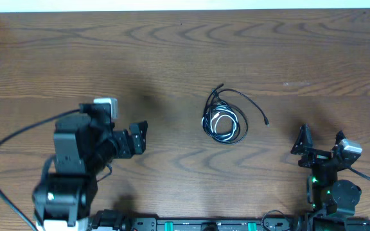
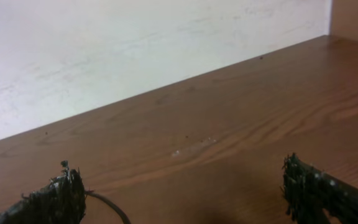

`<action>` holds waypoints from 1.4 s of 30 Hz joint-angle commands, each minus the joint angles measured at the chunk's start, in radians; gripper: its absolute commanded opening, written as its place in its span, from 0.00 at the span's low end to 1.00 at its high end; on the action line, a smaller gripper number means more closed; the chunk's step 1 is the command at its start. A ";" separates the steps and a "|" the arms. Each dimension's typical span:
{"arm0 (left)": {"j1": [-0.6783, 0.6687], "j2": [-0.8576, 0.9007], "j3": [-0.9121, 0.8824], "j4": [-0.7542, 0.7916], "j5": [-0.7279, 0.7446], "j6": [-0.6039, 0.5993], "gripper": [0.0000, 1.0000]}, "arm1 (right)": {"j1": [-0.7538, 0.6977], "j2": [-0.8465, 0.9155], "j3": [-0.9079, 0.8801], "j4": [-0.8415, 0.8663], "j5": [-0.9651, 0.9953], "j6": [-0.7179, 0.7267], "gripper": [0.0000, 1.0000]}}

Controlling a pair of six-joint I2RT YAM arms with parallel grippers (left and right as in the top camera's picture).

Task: Untangle cables
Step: 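Move the left gripper forward over the black and white cable bundle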

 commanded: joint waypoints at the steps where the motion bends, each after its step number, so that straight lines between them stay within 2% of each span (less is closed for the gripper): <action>1: -0.003 0.088 0.129 -0.079 0.040 -0.008 0.93 | 0.020 -0.006 -0.002 -0.005 0.011 -0.010 0.99; 3: -0.003 0.135 0.184 -0.125 0.102 -0.008 0.93 | 0.020 -0.006 -0.002 -0.005 0.011 -0.010 0.99; 5: -0.003 0.183 0.210 -0.119 0.294 -0.008 0.93 | 0.020 -0.006 -0.002 -0.005 0.011 -0.010 0.99; 8: -0.003 0.207 0.210 -0.100 0.379 -0.008 0.93 | 0.020 -0.006 -0.002 -0.005 0.011 -0.010 0.99; 13: -0.003 0.245 0.209 -0.101 0.383 -0.009 0.93 | 0.020 -0.006 -0.002 -0.005 0.011 -0.010 0.99; 20: -0.003 0.277 0.209 -0.059 0.381 -0.074 0.93 | 0.020 -0.006 -0.002 -0.005 0.011 -0.010 0.99; 23: -0.016 0.281 0.209 -0.043 0.319 -0.155 0.93 | 0.020 -0.006 -0.002 -0.005 0.011 -0.010 0.99; 26: -0.071 0.281 0.209 -0.035 0.172 -0.214 0.92 | 0.020 -0.006 -0.002 -0.005 0.011 -0.010 0.99; 33: -0.307 0.297 0.209 0.008 -0.169 -0.300 0.91 | 0.020 -0.006 -0.002 -0.005 0.011 -0.010 0.99; 36: -0.423 0.348 0.209 0.034 -0.275 -0.314 0.84 | 0.020 -0.006 -0.002 -0.005 0.011 -0.010 0.99; 42: -0.529 0.478 0.209 0.107 -0.319 -0.309 0.80 | 0.020 -0.006 -0.002 -0.005 0.011 -0.010 0.99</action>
